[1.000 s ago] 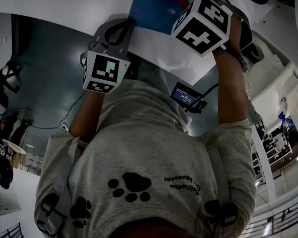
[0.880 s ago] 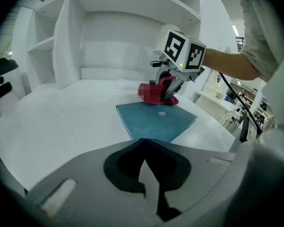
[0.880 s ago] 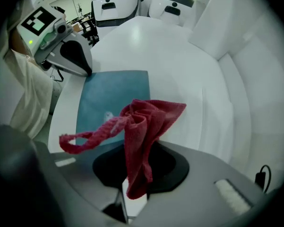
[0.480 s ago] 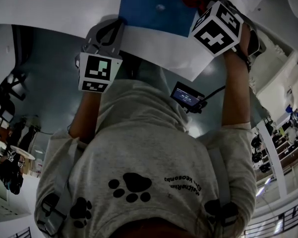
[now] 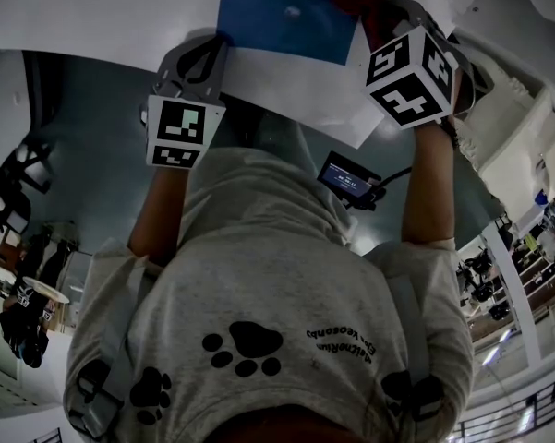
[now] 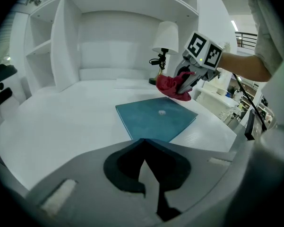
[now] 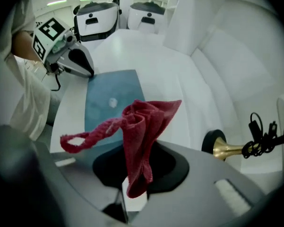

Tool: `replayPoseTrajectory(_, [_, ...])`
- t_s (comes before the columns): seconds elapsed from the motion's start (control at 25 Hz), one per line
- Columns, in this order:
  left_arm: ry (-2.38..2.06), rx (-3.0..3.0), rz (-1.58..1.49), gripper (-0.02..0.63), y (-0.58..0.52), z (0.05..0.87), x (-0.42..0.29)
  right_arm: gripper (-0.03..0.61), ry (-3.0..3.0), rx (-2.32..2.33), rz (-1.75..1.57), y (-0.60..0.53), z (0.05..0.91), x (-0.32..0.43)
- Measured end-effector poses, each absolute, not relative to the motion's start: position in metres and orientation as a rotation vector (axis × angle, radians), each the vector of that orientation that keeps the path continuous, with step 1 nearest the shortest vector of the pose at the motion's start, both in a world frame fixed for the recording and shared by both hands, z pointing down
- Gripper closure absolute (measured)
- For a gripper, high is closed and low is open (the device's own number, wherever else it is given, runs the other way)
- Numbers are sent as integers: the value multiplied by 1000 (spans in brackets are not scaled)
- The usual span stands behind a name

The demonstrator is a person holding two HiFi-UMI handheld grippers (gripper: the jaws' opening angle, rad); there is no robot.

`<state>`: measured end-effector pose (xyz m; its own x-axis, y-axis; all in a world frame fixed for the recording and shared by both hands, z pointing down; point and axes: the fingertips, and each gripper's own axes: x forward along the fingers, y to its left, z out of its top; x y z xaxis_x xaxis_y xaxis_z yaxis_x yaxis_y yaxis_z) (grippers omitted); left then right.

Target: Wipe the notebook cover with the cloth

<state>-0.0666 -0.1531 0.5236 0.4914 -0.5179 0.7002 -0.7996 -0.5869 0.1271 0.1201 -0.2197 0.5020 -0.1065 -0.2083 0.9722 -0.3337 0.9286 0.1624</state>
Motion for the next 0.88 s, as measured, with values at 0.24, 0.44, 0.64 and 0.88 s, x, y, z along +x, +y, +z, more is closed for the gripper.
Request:
replayPoseTrajectory(0.24, [-1090, 2297, 864, 607, -156, 524, -66, 509, -1857, 388, 21, -221, 477, 49])
replayPoseTrajectory(0.44, [-1090, 2294, 865, 607, -155, 523, -67, 509, -1955, 312, -13, -213, 470, -11])
replayPoseTrajectory(0.64, [-1088, 2292, 865, 607, -156, 523, -66, 509, -1977, 216, -36, -203, 478, -48])
replayPoseTrajectory(0.88, [-1089, 2290, 861, 607, -156, 523, -66, 509, -1862, 137, -62, -200, 508, -61])
